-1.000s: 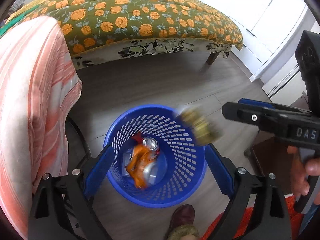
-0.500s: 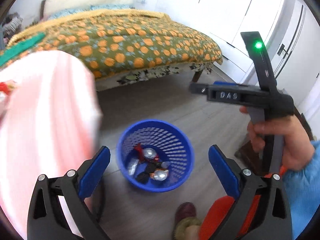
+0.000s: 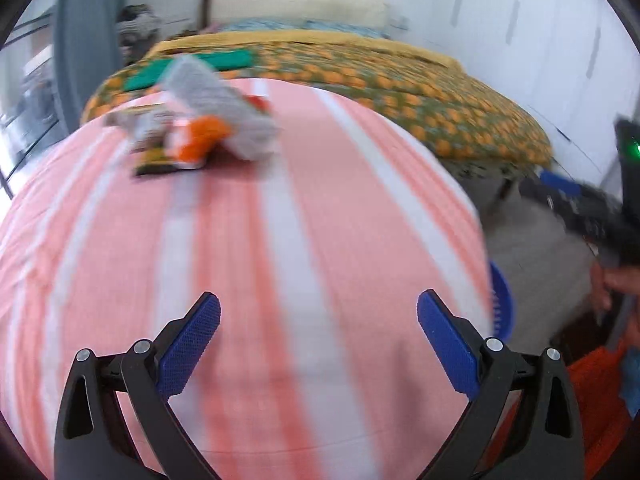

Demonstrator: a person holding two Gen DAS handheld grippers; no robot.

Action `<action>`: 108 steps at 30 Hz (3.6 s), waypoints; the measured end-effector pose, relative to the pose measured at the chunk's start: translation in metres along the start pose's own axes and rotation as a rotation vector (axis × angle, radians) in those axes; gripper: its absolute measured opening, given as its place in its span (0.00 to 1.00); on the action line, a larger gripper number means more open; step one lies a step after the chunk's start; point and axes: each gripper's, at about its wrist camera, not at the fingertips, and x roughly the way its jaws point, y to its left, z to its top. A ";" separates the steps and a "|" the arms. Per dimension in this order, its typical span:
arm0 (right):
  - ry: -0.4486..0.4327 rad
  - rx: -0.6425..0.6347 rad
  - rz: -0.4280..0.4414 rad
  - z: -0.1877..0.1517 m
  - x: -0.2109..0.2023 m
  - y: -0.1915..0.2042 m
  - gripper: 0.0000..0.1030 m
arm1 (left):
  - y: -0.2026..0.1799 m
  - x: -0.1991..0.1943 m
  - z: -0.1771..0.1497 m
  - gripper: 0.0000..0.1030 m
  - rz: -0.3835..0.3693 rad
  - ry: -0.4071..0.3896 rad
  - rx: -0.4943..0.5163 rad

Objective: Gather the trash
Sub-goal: 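Move both open tools back over the table, then grasp the orange-and-white snack bag with the left tool while the right tool grasps the milk carton, then lift the milk carton with the right tool while the left tool holds the snack bag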

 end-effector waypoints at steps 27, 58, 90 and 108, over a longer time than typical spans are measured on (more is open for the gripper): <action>0.008 -0.111 0.131 -0.004 0.013 0.088 0.77 | 0.096 0.053 0.108 0.43 -0.047 -0.008 -0.186; 0.039 -0.365 0.258 0.017 0.022 0.160 0.79 | 0.102 -0.005 0.023 0.56 0.084 0.053 0.042; 0.584 -0.413 0.252 0.072 0.077 0.182 0.48 | 0.096 -0.012 0.007 0.58 0.058 0.038 0.087; 0.383 -0.243 0.286 0.039 0.041 0.166 0.76 | 0.110 -0.043 -0.001 0.80 0.068 -0.014 0.050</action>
